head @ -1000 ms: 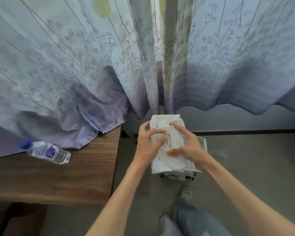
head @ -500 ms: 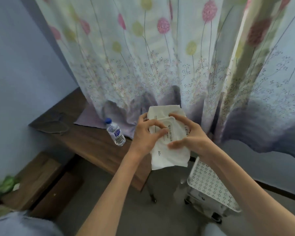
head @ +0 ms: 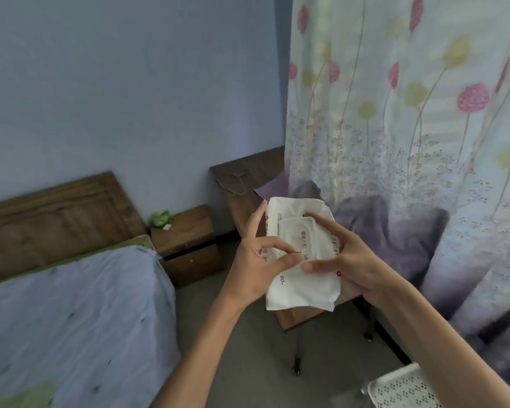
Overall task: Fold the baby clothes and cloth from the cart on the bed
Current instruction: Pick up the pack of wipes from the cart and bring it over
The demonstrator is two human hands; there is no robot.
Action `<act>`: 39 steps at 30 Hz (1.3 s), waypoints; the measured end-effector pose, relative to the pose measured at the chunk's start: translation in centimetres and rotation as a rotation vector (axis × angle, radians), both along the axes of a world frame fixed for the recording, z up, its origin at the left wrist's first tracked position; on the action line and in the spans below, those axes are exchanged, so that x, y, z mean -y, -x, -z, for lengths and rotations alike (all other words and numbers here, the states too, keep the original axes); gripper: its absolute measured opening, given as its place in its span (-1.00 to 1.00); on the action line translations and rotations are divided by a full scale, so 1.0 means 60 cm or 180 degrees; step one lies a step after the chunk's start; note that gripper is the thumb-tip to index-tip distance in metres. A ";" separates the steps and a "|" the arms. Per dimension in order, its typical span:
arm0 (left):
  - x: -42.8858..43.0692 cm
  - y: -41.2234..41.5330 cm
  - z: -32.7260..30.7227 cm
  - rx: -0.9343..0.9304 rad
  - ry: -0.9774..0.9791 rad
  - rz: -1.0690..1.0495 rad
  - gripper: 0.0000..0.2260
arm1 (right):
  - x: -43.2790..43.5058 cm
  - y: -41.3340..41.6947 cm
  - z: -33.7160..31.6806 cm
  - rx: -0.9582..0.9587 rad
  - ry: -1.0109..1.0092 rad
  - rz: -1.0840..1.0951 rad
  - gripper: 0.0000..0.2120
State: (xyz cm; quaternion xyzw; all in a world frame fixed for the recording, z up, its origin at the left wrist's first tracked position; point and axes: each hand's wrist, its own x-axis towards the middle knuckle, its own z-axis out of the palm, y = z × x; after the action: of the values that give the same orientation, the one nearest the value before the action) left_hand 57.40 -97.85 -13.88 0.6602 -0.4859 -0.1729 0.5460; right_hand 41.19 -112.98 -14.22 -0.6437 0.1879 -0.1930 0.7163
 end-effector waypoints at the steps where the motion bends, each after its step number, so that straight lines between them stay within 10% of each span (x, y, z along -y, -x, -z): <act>1: -0.018 0.006 -0.001 0.0041 -0.0008 -0.0136 -0.93 | -0.002 -0.006 0.000 -0.0013 0.0004 -0.0156 -0.10; 39: -0.673 -0.030 0.074 -0.0211 -0.0316 -0.3260 -0.81 | -0.577 -0.438 0.057 -0.0507 -0.0074 -0.3352 0.03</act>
State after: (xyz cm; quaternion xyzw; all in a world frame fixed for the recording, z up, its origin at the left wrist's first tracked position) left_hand 59.20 -57.48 -18.30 0.8328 -0.0740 0.0729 0.5438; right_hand 67.45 -78.36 -17.66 -0.6555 -0.1048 0.2442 0.7069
